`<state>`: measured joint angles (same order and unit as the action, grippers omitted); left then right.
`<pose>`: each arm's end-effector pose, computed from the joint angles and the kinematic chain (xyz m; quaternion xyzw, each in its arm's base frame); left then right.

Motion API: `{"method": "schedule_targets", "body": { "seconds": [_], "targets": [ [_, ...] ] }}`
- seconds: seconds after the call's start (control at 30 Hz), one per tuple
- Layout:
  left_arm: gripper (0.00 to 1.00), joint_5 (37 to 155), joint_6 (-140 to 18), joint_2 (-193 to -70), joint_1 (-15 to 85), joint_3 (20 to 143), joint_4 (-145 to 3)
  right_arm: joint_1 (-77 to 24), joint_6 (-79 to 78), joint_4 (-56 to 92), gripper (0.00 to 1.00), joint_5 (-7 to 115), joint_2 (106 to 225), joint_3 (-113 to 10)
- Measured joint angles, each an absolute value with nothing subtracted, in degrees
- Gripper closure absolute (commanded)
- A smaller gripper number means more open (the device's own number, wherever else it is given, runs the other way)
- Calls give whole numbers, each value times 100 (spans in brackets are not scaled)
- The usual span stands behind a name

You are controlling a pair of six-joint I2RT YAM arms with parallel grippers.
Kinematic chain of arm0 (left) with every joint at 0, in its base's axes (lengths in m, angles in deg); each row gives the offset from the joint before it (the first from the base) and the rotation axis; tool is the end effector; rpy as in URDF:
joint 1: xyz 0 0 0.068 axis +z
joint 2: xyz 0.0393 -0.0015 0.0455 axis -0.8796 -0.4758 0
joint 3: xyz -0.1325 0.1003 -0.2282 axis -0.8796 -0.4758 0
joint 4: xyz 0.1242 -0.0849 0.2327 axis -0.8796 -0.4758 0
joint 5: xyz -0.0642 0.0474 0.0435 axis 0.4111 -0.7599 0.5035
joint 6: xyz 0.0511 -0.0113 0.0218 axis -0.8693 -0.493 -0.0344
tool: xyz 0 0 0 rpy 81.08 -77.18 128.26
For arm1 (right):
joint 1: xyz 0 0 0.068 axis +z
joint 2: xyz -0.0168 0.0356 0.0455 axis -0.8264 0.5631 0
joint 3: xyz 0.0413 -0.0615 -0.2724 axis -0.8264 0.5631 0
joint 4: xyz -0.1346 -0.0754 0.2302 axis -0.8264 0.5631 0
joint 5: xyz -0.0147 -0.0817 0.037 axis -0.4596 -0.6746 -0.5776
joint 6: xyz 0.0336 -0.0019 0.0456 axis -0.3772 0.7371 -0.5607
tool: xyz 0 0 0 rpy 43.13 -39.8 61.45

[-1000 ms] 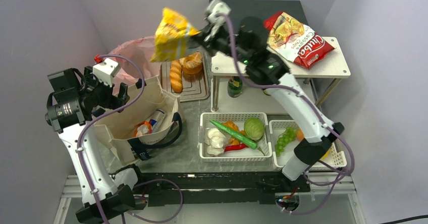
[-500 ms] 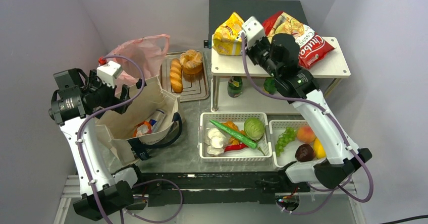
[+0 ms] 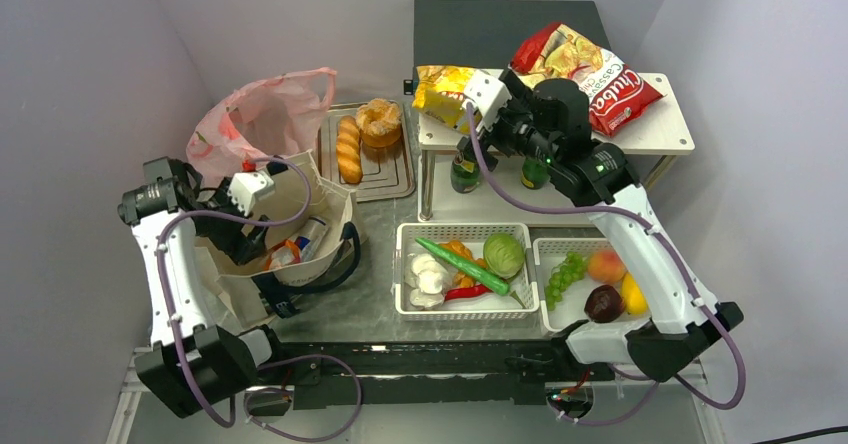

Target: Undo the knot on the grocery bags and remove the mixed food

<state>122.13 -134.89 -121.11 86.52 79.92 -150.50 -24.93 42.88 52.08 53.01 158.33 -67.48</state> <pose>0.1822 0.0600 0.3468 0.3485 0.8773 -0.1048 0.3129 0.2427 0.1499 0.4771 -0.4739 0.6527 0.0157 0.5909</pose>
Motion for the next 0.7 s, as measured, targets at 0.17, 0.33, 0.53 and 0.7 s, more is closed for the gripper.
{"method": "schedule_targets", "body": {
  "seconds": [0.17, 0.33, 0.53, 0.7],
  "targets": [
    [6, 11828, -13970, -12504, 8529, 7592, -14967, -2493, 4310, 5938, 0, 6022, 15719, -6936],
    [2, 11241, -13909, -12882, 8031, 6980, -14150, -2486, 4238, 6362, 0, 6857, 15492, -7037],
    [21, 10379, -13618, -13536, 7290, 6100, -13000, -2427, 3895, 6546, 0, 7506, 15276, -7131],
    [95, 10073, -13330, -13958, 7124, 5964, -12788, -2353, 3600, 6559, 0, 7576, 15263, -7128]
  ]
}}
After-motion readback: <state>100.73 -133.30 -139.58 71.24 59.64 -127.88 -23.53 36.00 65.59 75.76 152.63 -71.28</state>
